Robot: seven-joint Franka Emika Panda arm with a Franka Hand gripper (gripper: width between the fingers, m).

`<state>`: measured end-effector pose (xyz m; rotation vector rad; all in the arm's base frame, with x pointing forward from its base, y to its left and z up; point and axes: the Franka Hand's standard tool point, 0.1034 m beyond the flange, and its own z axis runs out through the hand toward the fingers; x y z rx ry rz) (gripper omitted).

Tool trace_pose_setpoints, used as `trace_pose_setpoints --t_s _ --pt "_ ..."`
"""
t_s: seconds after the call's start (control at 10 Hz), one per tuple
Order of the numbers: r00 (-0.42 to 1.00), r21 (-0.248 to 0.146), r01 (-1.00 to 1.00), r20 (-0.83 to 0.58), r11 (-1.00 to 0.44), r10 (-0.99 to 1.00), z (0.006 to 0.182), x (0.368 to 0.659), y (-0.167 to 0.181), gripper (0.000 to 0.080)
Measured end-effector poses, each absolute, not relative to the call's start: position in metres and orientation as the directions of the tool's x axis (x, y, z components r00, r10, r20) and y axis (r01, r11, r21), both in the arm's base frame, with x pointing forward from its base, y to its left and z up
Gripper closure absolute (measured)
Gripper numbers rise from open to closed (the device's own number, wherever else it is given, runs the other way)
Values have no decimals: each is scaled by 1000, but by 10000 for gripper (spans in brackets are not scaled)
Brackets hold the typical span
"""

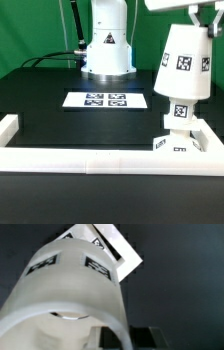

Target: Assemble lamp

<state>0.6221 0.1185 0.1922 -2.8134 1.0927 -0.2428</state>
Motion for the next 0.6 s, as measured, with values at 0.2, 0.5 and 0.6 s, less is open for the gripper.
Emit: trace_pose_setpoints --t_s 0.2,0.5,0.6 --pt "730 -154 -658 109 -737 -674 180 623 120 755" --pt "734 -148 -653 116 -742 -669 166 626 121 755" --pt "736 -143 -653 115 -744 -668 162 626 122 755"
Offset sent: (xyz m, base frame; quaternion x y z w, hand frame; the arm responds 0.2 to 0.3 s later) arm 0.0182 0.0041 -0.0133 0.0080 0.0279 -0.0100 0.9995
